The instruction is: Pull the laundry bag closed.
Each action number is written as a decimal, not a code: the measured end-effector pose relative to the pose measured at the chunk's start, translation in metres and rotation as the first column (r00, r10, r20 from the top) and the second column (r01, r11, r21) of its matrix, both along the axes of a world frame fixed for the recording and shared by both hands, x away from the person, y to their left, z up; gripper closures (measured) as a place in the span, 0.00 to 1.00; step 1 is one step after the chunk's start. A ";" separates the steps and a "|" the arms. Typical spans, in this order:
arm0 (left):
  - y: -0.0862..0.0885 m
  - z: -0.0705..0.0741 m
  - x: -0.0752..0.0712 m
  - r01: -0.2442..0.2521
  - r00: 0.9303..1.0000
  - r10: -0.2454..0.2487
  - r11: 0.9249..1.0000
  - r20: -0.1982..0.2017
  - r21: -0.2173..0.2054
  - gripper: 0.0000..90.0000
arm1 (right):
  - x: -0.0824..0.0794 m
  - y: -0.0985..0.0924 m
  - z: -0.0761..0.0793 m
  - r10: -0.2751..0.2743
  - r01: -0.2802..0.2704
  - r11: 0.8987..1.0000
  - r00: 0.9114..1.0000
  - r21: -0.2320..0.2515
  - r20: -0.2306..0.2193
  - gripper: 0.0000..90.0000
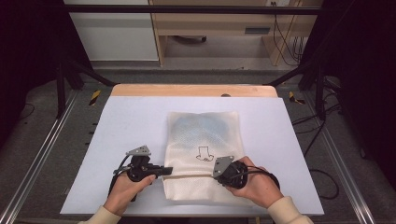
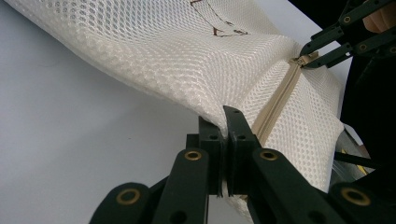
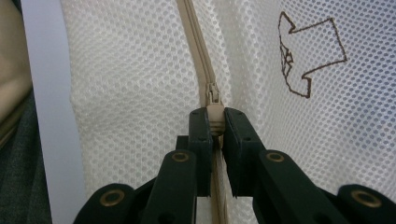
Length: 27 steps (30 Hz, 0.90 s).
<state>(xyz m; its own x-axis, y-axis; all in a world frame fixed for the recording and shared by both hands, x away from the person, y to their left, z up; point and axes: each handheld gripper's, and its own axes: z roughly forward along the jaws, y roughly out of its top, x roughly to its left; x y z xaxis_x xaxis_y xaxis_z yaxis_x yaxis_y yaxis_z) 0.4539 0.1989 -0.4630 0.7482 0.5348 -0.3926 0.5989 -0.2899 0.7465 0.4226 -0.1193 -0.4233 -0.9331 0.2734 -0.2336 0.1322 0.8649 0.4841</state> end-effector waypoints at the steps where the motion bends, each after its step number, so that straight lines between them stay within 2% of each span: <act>1: 0.000 0.000 0.000 -0.001 1.000 0.001 1.000 -0.001 -0.003 0.97 | 0.000 -0.001 0.000 -0.003 0.003 1.000 1.000 -0.001 -0.003 0.91; 17: 0.000 -0.001 0.000 -0.007 1.000 0.007 1.000 -0.004 -0.004 0.97 | -0.003 -0.016 0.001 -0.024 0.024 1.000 1.000 -0.006 -0.005 0.91; 27: 0.001 0.000 0.000 -0.007 1.000 0.006 1.000 -0.005 -0.013 0.97 | -0.005 -0.026 0.009 -0.032 0.032 0.999 0.999 -0.020 0.000 0.91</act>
<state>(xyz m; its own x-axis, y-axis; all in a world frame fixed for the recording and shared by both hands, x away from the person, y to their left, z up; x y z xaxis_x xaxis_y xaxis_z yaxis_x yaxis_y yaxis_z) 0.4543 0.2000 -0.4630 0.7429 0.5346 -0.4030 0.6043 -0.2764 0.7473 0.4171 -0.1457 -0.4142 -0.9241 0.2983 -0.2388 0.1602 0.8699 0.4665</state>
